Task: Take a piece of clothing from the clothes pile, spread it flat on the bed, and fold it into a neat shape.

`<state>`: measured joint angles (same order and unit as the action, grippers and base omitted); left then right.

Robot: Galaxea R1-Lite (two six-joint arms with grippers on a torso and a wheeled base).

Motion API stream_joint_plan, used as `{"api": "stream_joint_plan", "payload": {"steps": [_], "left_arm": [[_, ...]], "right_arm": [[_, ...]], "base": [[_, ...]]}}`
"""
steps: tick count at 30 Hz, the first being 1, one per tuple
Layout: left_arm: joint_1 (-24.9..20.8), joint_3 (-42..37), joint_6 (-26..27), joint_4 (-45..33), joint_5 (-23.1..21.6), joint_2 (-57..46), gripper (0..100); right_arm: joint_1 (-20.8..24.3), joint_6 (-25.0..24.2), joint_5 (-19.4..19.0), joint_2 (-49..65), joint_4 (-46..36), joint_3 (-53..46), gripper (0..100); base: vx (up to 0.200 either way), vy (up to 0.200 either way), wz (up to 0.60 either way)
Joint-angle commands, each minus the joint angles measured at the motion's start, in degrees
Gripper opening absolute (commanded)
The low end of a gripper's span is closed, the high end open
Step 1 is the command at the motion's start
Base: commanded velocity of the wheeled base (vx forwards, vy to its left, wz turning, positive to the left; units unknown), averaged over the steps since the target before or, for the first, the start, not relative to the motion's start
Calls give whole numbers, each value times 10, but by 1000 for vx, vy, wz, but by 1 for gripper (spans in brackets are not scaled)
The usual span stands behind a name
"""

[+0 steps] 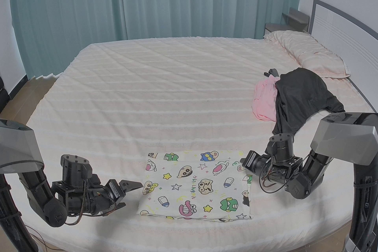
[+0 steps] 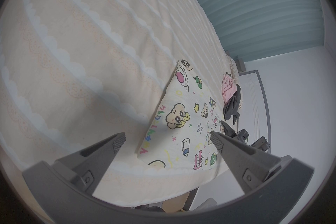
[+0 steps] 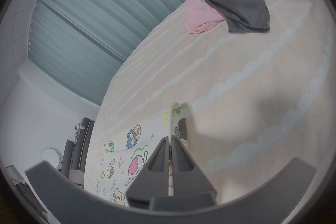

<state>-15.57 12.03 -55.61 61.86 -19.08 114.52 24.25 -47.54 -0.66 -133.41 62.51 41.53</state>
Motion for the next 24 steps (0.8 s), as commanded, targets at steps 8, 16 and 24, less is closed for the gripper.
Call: {"api": "stream_joint_plan", "payload": {"steps": [8,16,24], "left_arm": [[0,1,0,0,0,1,100],[0,5,0,0,4,8,100],[-1,55,19,1,46,45,100]], "right_arm": [[-3,2,7,6,-7,-17,0],[-5,0,3,6,7,-22,100],[-11,8,-20,55,16,-117,100]], "base": [[0,0,0],[0,0,0],[0,0,0]]}}
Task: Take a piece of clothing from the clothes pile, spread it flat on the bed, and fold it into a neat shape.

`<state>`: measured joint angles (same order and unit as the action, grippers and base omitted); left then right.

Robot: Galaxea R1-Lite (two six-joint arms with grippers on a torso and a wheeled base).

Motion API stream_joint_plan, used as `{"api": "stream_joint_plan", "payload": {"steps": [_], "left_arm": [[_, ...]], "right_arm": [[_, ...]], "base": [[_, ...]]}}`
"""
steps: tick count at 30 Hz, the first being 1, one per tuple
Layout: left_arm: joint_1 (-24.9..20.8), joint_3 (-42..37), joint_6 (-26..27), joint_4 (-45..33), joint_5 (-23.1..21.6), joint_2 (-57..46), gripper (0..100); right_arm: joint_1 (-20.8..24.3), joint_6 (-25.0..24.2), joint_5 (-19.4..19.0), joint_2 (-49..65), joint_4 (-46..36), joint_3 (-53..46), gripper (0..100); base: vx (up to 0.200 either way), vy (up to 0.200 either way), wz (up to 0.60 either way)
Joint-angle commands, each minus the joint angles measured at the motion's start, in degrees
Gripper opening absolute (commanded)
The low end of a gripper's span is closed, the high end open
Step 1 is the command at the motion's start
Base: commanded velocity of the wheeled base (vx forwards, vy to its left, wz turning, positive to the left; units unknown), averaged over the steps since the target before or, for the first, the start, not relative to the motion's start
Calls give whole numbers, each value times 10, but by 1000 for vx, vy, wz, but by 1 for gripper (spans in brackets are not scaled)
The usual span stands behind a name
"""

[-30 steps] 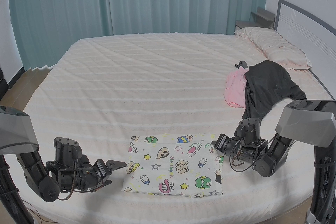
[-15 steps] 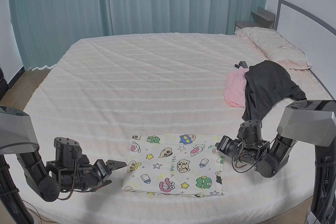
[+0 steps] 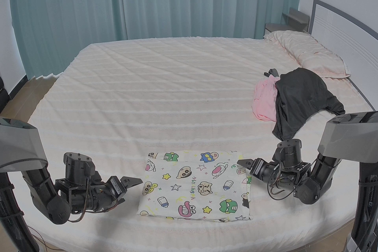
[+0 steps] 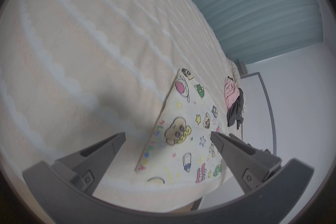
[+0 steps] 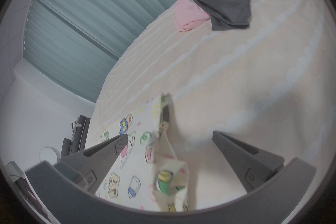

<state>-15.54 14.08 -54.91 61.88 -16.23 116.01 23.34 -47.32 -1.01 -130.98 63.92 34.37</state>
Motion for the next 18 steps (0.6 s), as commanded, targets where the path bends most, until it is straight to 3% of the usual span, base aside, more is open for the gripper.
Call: {"api": "stream_joint_plan", "payload": {"steps": [1,7,18], "left_arm": [[-5,46,24,0,26,47,100],[-28,108,76,-7,46,84,100],[-85,241,86,-54,56,144,100]], "right_arm": [[-2,14,-19,29,2,-52,100],[11,60,-35,20,3,-75,100],[56,67,-58,-6,21,-61,100]], "base": [[0,0,0],[0,0,0],[0,0,0]]}}
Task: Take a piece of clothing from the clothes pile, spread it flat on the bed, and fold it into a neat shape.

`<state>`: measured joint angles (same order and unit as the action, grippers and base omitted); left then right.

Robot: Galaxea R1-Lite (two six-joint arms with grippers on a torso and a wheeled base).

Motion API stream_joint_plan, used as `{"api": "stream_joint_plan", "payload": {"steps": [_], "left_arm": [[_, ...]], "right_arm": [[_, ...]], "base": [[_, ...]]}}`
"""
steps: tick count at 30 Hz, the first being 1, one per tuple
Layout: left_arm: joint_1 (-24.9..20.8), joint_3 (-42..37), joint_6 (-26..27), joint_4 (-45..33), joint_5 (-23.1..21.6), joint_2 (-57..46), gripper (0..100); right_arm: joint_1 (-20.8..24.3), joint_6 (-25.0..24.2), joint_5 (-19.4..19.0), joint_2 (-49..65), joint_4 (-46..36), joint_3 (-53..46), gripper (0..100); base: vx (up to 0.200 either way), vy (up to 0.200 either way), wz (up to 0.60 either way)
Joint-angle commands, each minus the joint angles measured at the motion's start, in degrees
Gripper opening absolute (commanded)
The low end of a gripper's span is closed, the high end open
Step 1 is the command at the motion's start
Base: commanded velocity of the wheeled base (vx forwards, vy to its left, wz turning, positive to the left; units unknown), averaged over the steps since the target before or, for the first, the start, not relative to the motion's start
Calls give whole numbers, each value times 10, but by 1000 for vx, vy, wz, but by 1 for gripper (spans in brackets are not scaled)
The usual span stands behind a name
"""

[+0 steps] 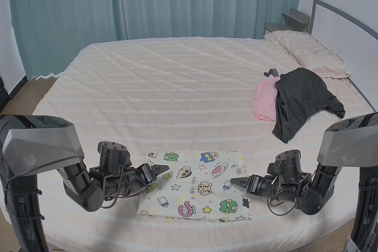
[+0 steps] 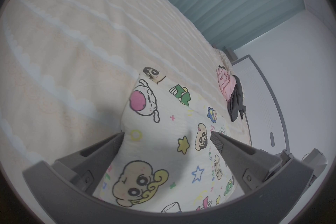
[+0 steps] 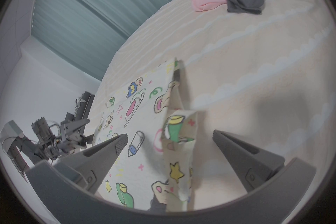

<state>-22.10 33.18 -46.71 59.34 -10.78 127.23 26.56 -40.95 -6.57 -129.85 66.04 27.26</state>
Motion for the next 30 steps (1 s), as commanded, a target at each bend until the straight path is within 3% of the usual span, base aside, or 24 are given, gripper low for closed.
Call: {"api": "stream_joint_plan", "payload": {"steps": [1,18,19,30], "left_arm": [[-23,53,4,-37,1,32,100],[-44,43,10,-43,3,31,100],[-44,40,10,-42,2,30,0],[-43,15,7,-4,2,28,0]], "right_arm": [[27,3,-2,-21,0,14,100],[46,17,-5,-52,-8,60,100],[47,17,-5,-58,-10,69,0],[47,10,-5,-65,0,75,0]], "base": [[0,0,0],[0,0,0],[0,0,0],[0,0,0]]}}
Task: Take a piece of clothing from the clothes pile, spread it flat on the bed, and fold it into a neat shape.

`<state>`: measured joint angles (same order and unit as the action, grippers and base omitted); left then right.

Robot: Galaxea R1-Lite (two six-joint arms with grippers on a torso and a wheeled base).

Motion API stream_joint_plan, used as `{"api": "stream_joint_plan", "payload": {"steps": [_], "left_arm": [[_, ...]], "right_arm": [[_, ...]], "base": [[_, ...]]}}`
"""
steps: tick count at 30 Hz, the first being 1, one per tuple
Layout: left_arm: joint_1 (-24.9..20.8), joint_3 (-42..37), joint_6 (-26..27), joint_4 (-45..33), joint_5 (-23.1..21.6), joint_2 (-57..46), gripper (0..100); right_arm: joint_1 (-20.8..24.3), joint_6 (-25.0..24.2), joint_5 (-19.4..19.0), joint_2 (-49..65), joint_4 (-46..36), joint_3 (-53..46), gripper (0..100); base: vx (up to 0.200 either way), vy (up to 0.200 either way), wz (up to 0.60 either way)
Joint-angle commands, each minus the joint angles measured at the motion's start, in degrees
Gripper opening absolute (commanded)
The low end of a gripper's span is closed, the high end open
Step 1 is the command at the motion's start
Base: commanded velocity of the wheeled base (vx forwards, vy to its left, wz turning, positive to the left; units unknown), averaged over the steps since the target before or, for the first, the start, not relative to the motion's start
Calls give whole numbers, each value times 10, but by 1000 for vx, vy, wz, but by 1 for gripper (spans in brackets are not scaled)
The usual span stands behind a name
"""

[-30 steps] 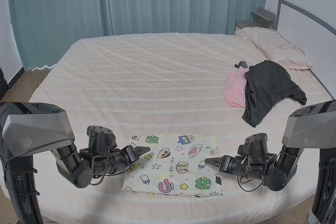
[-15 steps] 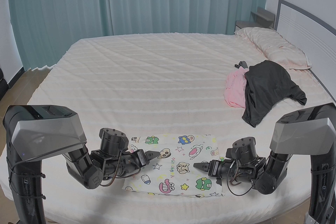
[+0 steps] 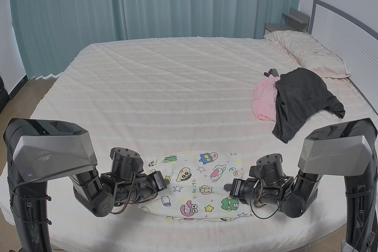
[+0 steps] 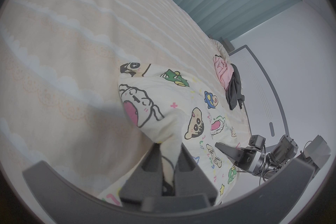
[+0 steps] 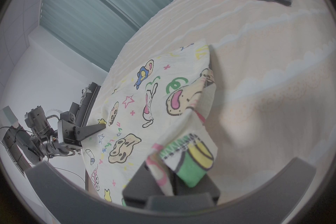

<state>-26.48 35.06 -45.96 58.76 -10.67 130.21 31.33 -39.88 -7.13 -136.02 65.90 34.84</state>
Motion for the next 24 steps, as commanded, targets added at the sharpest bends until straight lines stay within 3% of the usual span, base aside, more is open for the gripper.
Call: {"api": "stream_joint_plan", "payload": {"steps": [1,12,20,24], "left_arm": [[1,-7,-2,2,1,-4,0],[0,-25,-16,5,2,-9,0],[-5,-26,-15,6,3,-9,0],[-5,-26,-16,9,14,-7,0]], "right_arm": [[0,1,2,-2,3,-7,0],[-3,-1,2,-11,84,-43,0],[-2,-2,1,-12,85,-43,0],[-3,-3,0,-12,85,-43,0]], "base": [[0,0,0],[0,0,0],[0,0,0],[-200,0,0]]}}
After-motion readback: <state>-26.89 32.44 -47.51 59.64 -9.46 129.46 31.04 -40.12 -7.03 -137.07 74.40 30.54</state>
